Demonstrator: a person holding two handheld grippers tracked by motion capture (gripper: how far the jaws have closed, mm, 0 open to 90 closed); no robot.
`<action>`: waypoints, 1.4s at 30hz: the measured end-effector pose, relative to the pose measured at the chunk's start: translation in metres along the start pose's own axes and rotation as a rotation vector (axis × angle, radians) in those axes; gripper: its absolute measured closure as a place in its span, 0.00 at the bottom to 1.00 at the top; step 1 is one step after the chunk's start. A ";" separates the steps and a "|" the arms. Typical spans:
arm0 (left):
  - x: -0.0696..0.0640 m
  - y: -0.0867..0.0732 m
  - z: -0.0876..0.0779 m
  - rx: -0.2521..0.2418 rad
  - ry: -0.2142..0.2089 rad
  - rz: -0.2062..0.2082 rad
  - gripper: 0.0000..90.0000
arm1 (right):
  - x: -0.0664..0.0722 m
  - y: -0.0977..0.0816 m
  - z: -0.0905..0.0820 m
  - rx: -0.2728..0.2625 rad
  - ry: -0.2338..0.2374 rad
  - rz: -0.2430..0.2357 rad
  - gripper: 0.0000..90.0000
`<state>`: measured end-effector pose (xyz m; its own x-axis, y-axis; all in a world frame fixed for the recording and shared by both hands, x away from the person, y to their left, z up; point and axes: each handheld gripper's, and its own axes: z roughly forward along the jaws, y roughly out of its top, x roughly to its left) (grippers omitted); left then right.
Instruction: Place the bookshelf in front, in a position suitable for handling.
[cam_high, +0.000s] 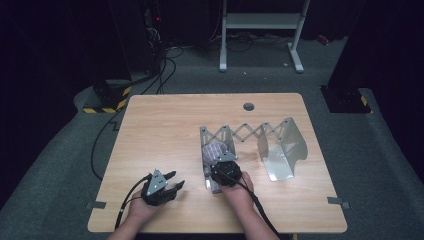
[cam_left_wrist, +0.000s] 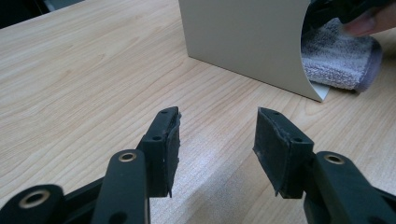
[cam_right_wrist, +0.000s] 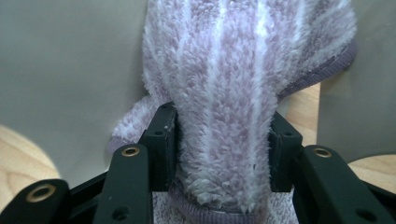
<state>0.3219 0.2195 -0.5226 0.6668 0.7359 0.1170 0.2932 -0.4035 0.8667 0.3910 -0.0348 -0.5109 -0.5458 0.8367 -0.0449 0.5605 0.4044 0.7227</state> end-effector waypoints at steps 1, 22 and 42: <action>0.000 0.000 0.000 0.001 0.000 0.000 0.56 | 0.001 -0.001 -0.001 0.003 0.005 0.000 0.63; -0.002 0.000 0.002 0.007 -0.001 0.003 0.56 | 0.013 -0.051 -0.050 -0.046 0.069 0.011 0.57; 0.000 0.000 0.002 0.007 0.028 -0.024 0.56 | 0.014 -0.048 -0.041 -0.020 0.097 -0.072 0.72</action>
<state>0.3230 0.2182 -0.5238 0.6400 0.7605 0.1098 0.3140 -0.3893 0.8659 0.3309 -0.0581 -0.5175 -0.6423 0.7658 -0.0314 0.5054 0.4540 0.7338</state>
